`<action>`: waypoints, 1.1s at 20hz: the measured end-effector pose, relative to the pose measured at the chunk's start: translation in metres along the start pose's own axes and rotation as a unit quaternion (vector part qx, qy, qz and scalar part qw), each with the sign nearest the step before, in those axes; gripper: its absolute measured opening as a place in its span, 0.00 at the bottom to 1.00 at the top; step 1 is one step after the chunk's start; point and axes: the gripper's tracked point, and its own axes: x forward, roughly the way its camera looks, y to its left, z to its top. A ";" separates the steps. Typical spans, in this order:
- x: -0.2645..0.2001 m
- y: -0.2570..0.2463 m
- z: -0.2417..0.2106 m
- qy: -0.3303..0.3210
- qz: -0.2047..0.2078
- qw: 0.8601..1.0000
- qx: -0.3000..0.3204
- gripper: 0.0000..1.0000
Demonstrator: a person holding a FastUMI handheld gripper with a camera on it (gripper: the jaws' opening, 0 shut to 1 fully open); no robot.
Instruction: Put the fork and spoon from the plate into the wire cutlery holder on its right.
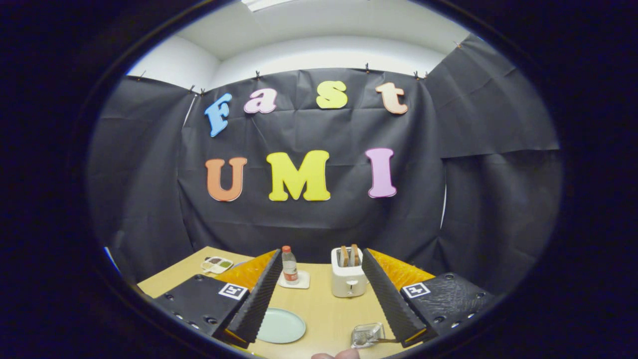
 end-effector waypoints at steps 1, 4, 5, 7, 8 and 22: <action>0.000 0.005 0.001 -0.001 0.001 1.000 0.000 0.96; 0.003 0.016 0.005 -0.004 0.008 1.000 -0.008 0.96; 0.003 0.019 0.004 -0.005 0.009 1.000 -0.008 0.96; 0.003 0.026 0.004 -0.005 0.011 1.000 -0.005 0.96; 0.003 0.028 0.003 -0.005 0.012 1.000 -0.004 0.96; -0.009 0.023 0.000 0.001 -0.003 1.000 0.006 0.96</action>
